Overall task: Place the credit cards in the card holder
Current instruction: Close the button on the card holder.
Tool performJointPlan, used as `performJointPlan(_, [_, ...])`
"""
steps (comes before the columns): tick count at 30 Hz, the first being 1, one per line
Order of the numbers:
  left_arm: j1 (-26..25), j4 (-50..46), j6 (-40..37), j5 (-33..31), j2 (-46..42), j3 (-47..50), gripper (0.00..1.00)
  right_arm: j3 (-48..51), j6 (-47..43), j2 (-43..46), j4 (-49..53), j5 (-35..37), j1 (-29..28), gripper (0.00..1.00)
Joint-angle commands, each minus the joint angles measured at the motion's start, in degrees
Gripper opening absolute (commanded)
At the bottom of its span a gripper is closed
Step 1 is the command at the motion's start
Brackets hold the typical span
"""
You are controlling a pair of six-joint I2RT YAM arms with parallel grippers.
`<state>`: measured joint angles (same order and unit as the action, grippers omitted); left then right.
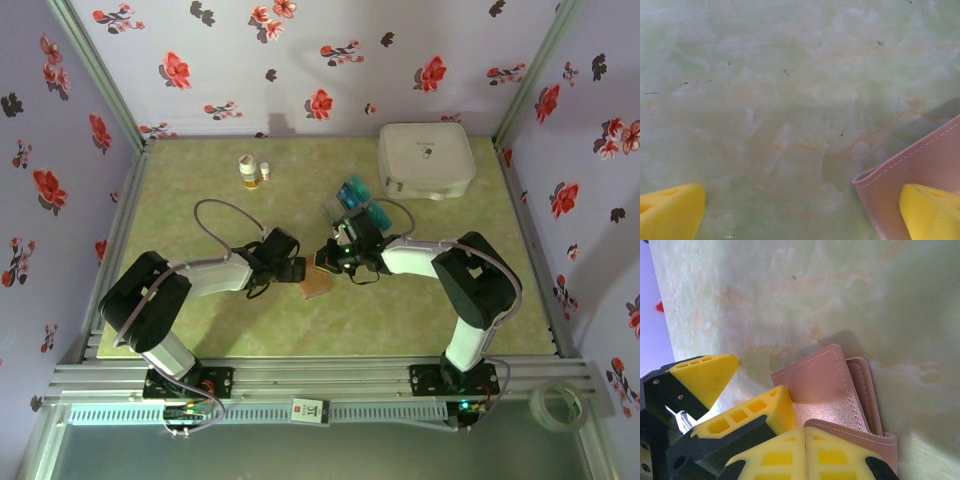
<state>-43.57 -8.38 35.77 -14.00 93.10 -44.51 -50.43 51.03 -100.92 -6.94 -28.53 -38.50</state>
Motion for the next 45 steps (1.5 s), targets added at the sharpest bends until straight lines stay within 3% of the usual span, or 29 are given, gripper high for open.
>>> performJointPlan(1, [-0.7,-3.6,-1.6,2.5,4.4,2.5,1.00,0.9,-0.8,-0.8,0.0,-0.9,-0.3,0.00])
performJointPlan(37, [-0.8,-3.5,-1.8,2.5,5.3,2.0,1.00,1.9,0.5,-3.1,-2.2,-1.3,-2.7,0.00])
performJointPlan(45, [-0.8,-3.5,-1.7,2.5,5.3,2.1,1.00,0.5,-1.2,-1.6,1.2,-0.1,-2.7,0.00])
